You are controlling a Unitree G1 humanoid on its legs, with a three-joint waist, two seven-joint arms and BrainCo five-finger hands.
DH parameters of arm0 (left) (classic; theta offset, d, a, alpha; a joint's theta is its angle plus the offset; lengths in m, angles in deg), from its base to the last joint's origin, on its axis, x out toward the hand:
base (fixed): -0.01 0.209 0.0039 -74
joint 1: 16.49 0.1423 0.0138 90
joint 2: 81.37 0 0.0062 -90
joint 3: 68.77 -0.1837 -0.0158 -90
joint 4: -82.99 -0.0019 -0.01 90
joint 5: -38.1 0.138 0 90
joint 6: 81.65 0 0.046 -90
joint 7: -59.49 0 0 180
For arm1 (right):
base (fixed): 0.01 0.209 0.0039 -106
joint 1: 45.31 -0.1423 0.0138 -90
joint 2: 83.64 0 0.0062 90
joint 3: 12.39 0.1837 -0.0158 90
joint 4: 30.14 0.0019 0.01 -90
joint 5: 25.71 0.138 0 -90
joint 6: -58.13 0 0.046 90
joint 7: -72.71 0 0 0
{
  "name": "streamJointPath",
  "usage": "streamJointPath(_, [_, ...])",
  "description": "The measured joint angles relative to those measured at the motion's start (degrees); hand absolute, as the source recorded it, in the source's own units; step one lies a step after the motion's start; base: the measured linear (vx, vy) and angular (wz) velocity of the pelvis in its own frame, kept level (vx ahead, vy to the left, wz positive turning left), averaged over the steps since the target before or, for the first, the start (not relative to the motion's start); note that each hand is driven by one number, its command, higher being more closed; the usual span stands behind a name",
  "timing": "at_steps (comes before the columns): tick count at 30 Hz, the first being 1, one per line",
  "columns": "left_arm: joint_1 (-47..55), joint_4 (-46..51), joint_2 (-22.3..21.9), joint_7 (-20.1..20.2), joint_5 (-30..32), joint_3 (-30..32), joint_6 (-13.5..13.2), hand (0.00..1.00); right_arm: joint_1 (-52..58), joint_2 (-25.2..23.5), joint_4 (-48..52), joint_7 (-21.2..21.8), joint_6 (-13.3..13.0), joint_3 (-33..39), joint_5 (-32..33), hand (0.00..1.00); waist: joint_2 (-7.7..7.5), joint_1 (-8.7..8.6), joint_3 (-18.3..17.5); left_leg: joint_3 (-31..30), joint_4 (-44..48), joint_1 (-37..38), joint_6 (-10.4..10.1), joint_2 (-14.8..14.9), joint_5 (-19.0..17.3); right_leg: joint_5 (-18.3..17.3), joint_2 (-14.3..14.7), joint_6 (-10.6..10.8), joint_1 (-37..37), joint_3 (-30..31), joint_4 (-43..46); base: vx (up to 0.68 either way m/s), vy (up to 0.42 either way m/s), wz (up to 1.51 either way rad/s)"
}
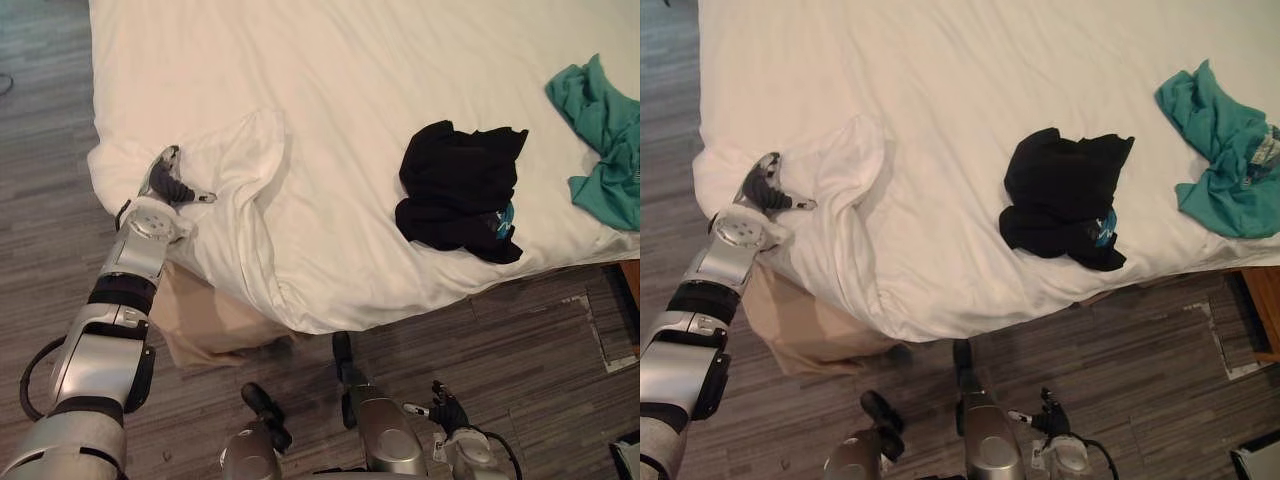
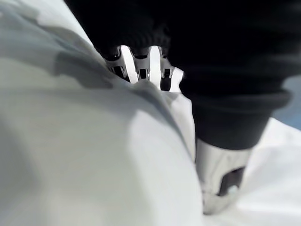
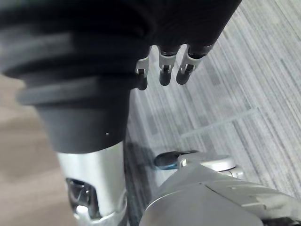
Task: Tidy the bed and pick cloth on bed and put in laundry
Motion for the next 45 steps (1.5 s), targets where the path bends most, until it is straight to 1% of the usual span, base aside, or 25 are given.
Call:
streamJointPath(4, [-0.16, -1.15, 0.67, -0.04, 9.42, -5.26, -3.30, 1.00, -1.01, 1.21, 1.36, 0.81, -0.94, -1.61, 2.03, 0.00, -0.03, -0.08, 0.00, 0.27, 0.30, -0.02, 0.76, -0.26, -0.56, 0.61, -0.16, 0.07, -0.08, 1.35, 0.00, -0.01, 0.014, -0.01])
streamJointPath(6, [0.12, -0.60, 1.46, -0.03, 12.06, -7.55, -4.96, 1.00, -1.12, 2.02, 1.31, 1.83, -0.89, -1.93, 3.69, 0.00, -0.04, -0.05, -0.01, 0.28, 0.28, 0.01, 0.79, -0.44, -0.74, 0.63, -0.27, 0.03, 0.00, 2.05, 0.00, -0.01, 0.017, 0.01])
streamJointPath(7, [0.74, 0.37, 2.22, 0.04, 12.46, -8.35, -5.81, 1.00, -1.22, 2.40, 1.27, 2.45, -0.82, -1.86, 4.28, 0.00, -0.06, -0.04, -0.02, 0.45, 0.21, 0.29, 0.59, -0.56, -0.87, 0.61, -0.36, 0.06, 0.14, 2.10, 0.00, 0.00, 0.000, 0.00])
streamJointPath(11, [4.65, 3.83, 4.33, 0.97, 11.93, -8.93, -6.71, 1.00, -1.37, 3.35, 0.20, 4.58, -0.34, -1.41, 4.71, 0.00, 0.04, 0.19, -0.34, 1.56, -0.07, 2.59, 0.60, -0.76, -0.76, -0.35, -0.75, 1.00, 1.76, 2.10, 0.00, 0.01, 0.017, -0.14])
streamJointPath(12, [6.60, 4.54, 4.65, 1.25, 11.20, -8.94, -6.86, 1.00, -1.39, 3.41, -1.12, 5.34, -0.35, 0.00, 4.65, 0.00, 0.14, 0.20, -0.44, 1.90, -0.04, 4.02, 0.37, -0.90, -0.66, -1.26, -0.97, 0.56, 3.15, 1.61, 0.00, 0.04, 0.005, -0.06])
streamJointPath(14, [11.88, 5.65, 4.67, 2.98, 8.57, -8.39, -8.06, 1.00, -0.73, 4.08, -3.85, 5.96, 0.12, 4.21, 4.67, 0.00, 1.39, 0.23, -2.49, 1.81, -0.36, 6.02, 0.19, -1.02, -0.96, -2.29, -1.29, 0.10, 5.17, -0.05, 0.00, 0.04, 0.008, 0.04])
streamJointPath(17, [20.08, 8.21, 4.71, 4.80, 8.39, -5.29, -9.32, 1.00, 1.38, 4.45, -3.94, 6.14, 1.80, 8.12, 4.72, 0.00, 2.76, 0.87, -5.83, 0.98, -1.28, 7.71, 0.04, -0.92, -1.06, -3.01, -1.34, 0.65, 7.18, -2.56, 0.00, 0.03, 0.003, 0.21])
streamJointPath(18, [25.03, 9.45, 4.73, 5.62, 7.83, -2.28, -9.38, 1.00, 2.76, 4.37, -4.03, 6.16, 2.79, 9.78, 4.83, 0.00, 3.32, 1.64, -7.77, 0.23, -2.08, 8.81, -0.05, -1.00, -1.04, -3.54, -1.39, -0.04, 8.48, -4.69, 0.00, 0.03, 0.000, 0.29])
streamJointPath(19, [27.01, 9.84, 4.73, 5.61, 7.39, -0.83, -9.33, 0.00, 3.27, 4.39, -4.11, 6.10, 3.33, 10.05, 5.00, 0.00, 3.49, 1.86, -8.56, -0.10, -2.30, 9.18, -0.06, -1.00, -1.04, -3.77, -1.42, 0.00, 9.07, -5.23, -0.01, 0.03, 0.002, 0.34])
streamJointPath(22, [36.28, 10.76, 4.65, 5.15, 6.84, 7.21, -8.73, 0.00, 5.57, 4.13, -5.90, 5.74, 6.06, 12.92, 7.48, 0.00, 4.13, 4.07, -12.54, -1.67, -3.87, 11.17, -0.23, -1.24, -0.98, -5.09, -1.60, -0.08, 11.67, -8.60, -0.01, 0.04, 0.009, 0.37])
streamJointPath(23, [40.50, 11.60, 4.30, 4.04, 6.84, 11.34, -9.09, 0.00, 6.51, 3.98, -6.51, 5.53, 7.61, 14.92, 8.78, 0.00, 4.22, 4.89, -13.99, -2.51, -4.56, 11.85, -0.25, -1.32, -0.98, -5.55, -1.66, -0.17, 13.03, -9.96, -0.02, 0.02, 0.016, 0.38])
streamJointPath(26, [46.30, 11.81, 0.30, 1.60, 6.82, 18.11, -9.09, 0.00, 7.39, 3.94, -8.05, 4.92, 9.55, 19.43, 12.92, 0.00, 4.12, 5.75, -16.50, -3.46, -5.94, 13.98, -0.48, -1.75, -1.15, -7.00, -1.86, -0.43, 15.17, -11.68, -0.02, 0.05, 0.011, 0.19])
streamJointPath(27, [49.06, 9.23, -2.69, -0.45, 7.14, 22.78, -8.74, 0.00, 7.57, 3.98, -8.51, 4.15, 10.35, 21.66, 15.41, 0.00, 3.99, 5.87, -17.50, -3.58, -6.68, 15.24, -0.56, -1.98, -1.19, -7.70, -1.86, -1.04, 16.03, -12.20, -0.02, 0.07, -0.001, -0.01])
streamJointPath(28, [49.88, 8.08, -3.71, -1.10, 7.47, 24.30, -8.58, 0.00, 7.58, 3.99, -8.60, 3.89, 10.68, 22.56, 16.20, 0.00, 4.09, 5.88, -17.50, -3.56, -6.90, 15.64, -0.61, -1.99, -1.22, -7.88, -1.80, -1.01, 16.37, -12.23, -0.02, 0.04, -0.010, -0.02])
streamJointPath(29, [51.01, 6.49, -5.05, -1.96, 7.68, 26.84, -7.94, 0.00, 7.58, 4.03, -9.15, 3.32, 10.85, 23.52, 17.50, 0.00, 4.53, 5.87, -17.59, -3.50, -6.90, 15.64, -0.84, -1.89, -1.39, -8.13, -1.68, -1.11, 16.43, -12.30, -0.04, 0.04, -0.022, 0.01])
streamJointPath(30, [52.23, 3.70, -6.69, -2.11, 7.66, 31.72, -7.02, 0.00, 7.13, 4.01, -10.99, 2.52, 11.07, 25.53, 18.82, 0.00, 3.95, 5.88, -18.07, -3.44, -6.93, 15.67, -1.07, -1.71, -1.57, -8.41, -1.47, -1.35, 16.48, -12.51, -0.04, 0.03, -0.036, 0.03])
streamJointPath(31, [52.72, 2.20, -7.63, -2.14, 7.59, 35.02, -5.82, 0.00, 7.02, 4.04, -12.06, 1.61, 11.41, 26.99, 19.87, 0.00, 4.09, 5.91, -18.13, -3.33, -6.92, 15.67, -1.17, -1.51, -1.63, -8.56, -1.28, -1.39, 16.52, -12.63, -0.04, 0.04, -0.043, 0.03])
streamJointPath(33, [53.64, -2.34, -8.05, -2.41, 7.53, 43.46, -1.58, 0.00, 6.34, 4.39, -14.07, -0.30, 12.17, 31.71, 20.57, 0.00, 4.00, 5.94, -18.38, -3.21, -6.86, 16.00, -1.41, -1.11, -1.80, -8.87, -0.82, -1.34, 16.82, -12.71, -0.04, 0.05, -0.045, -0.02])
streamJointPath(34, [54.82, -4.70, -7.70, -3.35, 7.34, 51.14, 1.19, 0.00, 5.88, 5.22, -15.41, -2.32, 12.36, 35.52, 21.61, 0.00, 4.30, 6.29, -18.56, -2.99, -6.85, 16.37, -1.77, -0.84, -2.07, -9.03, -0.49, -1.25, 17.02, -12.71, -0.04, 0.07, -0.049, -0.09])
streamJointPath(35, [56.39, -5.82, -7.15, -3.97, 6.40, 56.91, 2.53, 0.00, 5.81, 6.82, -16.61, -4.74, 12.95, 39.61, 21.64, 0.00, 4.80, 7.15, -19.36, -2.81, -6.82, 16.53, -1.99, -0.71, -2.37, -9.05, -0.25, -1.25, 17.01, -12.73, -0.04, 0.07, -0.041, -0.06])
streamJointPath(37, [59.92, -7.31, -6.12, -5.06, 3.36, 64.28, 3.02, 0.00, 6.05, 11.75, -19.24, -10.35, 13.38, 48.95, 21.69, 0.00, 5.67, 8.15, -21.95, -3.00, -6.78, 16.46, -1.86, -0.82, -2.79, -9.07, -0.22, -1.24, 17.19, -13.71, -0.04, 0.07, -0.007, 0.09])
streamJointPath(38, [60.90, -7.65, -5.94, -5.78, 1.74, 66.22, 2.84, 0.00, 5.78, 13.71, -19.27, -12.31, 13.17, 52.07, 21.76, 0.00, 5.94, 8.52, -22.64, -3.14, -6.76, 16.45, -1.68, -1.13, -2.90, -9.08, -0.31, -1.24, 17.35, -14.07, -0.04, 0.05, 0.006, 0.21])
streamJointPath(39, [61.99, -7.84, -5.95, -6.16, -1.27, 67.92, 2.07, 0.00, 4.60, 16.69, -19.19, -15.18, 12.43, 55.42, 21.72, 1.00, 5.94, 8.64, -22.89, -3.67, -6.74, 16.47, -1.36, -1.32, -3.12, -9.11, -0.61, -1.23, 17.74, -14.37, -0.05, 0.00, 0.013, 0.24])
streamJointPath(42, [62.18, -8.80, -7.17, -5.91, -12.16, 67.09, -0.87, 0.00, -0.17, 22.57, -18.86, -21.61, 8.53, 61.33, 21.60, 1.00, 5.01, 8.70, -23.35, -5.05, -6.57, 15.71, -0.87, -2.28, -3.44, -9.37, -1.75, -0.95, 17.85, -15.69, -0.06, -0.09, 0.009, 0.23])
streamJointPath(45, [62.48, -8.83, -10.61, -5.90, -15.69, 61.20, -2.06, 0.00, -4.05, 25.22, -15.59, -23.06, 5.72, 60.82, 21.54, 1.00, 4.11, 8.72, -23.49, -6.00, -6.30, 15.39, -0.55, -2.89, -3.61, -9.44, -2.33, -0.94, 17.73, -15.70, -0.06, -0.09, -0.019, 0.01])
